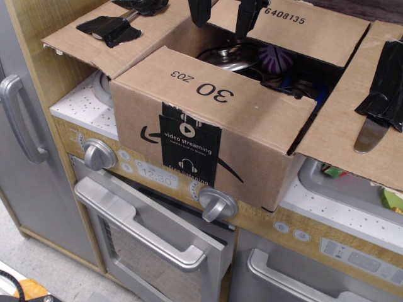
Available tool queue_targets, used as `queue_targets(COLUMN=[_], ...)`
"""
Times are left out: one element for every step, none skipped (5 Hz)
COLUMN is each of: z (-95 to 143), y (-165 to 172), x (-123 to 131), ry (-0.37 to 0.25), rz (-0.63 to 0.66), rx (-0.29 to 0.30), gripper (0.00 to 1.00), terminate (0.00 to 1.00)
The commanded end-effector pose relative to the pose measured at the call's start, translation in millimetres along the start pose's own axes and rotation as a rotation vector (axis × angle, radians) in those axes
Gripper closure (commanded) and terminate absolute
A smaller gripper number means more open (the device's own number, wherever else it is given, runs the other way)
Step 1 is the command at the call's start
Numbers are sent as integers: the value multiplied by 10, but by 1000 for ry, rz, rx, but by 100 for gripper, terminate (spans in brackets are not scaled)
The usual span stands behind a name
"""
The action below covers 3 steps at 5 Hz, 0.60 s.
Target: Open large4fbox flaps
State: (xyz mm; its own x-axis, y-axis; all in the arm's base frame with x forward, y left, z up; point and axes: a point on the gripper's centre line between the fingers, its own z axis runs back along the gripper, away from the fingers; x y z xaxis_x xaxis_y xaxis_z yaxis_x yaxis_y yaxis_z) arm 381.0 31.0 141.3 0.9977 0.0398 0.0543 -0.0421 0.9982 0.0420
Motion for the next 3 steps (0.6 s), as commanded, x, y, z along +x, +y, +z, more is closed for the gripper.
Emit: queue_targets(z=[0,-112,-218], y=[0,-48,-93], x=[0,41,78], ry=[0,9,7], rz=[0,22,32], rx=[0,-37,-59], gripper=[0,0,0], terminate=[0,0,0])
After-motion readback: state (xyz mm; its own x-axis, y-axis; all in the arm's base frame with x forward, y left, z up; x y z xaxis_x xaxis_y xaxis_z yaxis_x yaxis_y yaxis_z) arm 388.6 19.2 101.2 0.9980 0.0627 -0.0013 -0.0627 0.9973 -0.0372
